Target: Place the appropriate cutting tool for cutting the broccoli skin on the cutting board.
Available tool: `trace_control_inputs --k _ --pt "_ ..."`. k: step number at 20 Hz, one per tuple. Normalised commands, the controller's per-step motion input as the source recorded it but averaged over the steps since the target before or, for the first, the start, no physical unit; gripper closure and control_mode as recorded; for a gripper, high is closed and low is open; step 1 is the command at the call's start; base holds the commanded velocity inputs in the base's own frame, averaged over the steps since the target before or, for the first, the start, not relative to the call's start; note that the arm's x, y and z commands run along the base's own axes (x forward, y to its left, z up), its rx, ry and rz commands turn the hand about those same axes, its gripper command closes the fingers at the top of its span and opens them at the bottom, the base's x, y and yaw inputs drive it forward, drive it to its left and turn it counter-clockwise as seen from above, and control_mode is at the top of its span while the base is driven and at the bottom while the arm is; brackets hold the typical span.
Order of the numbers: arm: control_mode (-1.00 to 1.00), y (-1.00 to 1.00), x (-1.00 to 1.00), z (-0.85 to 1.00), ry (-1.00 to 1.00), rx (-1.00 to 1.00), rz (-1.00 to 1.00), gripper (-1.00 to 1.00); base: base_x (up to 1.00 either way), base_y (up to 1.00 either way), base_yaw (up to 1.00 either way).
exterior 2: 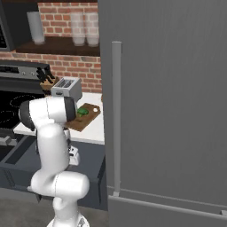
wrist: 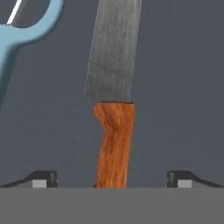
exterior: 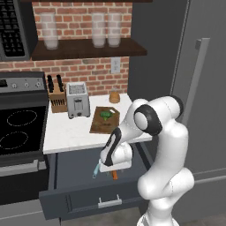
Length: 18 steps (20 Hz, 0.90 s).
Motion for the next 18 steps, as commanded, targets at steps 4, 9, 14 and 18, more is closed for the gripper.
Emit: trace_control_inputs --k 4,9,14,18 --pt "-1.00 0.00 0.04 -0.24 0.00 0.00 0.00 -1.00 0.00 0.00 0.00" --pt "-1.00 0.02 0.00 -0.25 0.00 0.00 0.00 1.00 0.00 0.00 0.00" --pt "-1.00 0.01 0.00 -0.19 0.00 -0.01 0.00 1.00 0.00 0.00 0.00" --pt "-1.00 0.00 -0.03 -0.14 -0.03 0.00 0.00 1.00 0.00 0.00 0.00"
